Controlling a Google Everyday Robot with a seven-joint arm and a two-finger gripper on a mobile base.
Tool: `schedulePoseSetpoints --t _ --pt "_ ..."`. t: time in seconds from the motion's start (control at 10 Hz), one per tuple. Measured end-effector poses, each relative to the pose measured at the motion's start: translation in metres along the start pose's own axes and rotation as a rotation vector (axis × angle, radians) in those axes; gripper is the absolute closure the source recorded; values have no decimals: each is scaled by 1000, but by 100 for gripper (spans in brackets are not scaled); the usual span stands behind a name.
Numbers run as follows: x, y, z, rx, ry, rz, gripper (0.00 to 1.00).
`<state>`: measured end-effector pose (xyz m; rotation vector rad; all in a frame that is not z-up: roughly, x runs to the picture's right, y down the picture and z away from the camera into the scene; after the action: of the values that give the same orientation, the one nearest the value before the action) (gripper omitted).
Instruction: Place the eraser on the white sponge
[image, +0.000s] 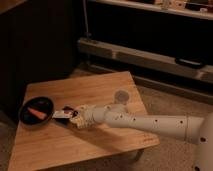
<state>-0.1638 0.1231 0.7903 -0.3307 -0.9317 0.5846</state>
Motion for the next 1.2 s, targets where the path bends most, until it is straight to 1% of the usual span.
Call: schedulePoseSetpoints --t 0.1,0.2,0.5,1.2 --pt "0 1 1 1 3 -3 32" --pt "0 2 2 1 6 -4 27" --pt "-2 4 5 -2 7 -8 26" --pt "-1 4 4 -1 7 -8 26"
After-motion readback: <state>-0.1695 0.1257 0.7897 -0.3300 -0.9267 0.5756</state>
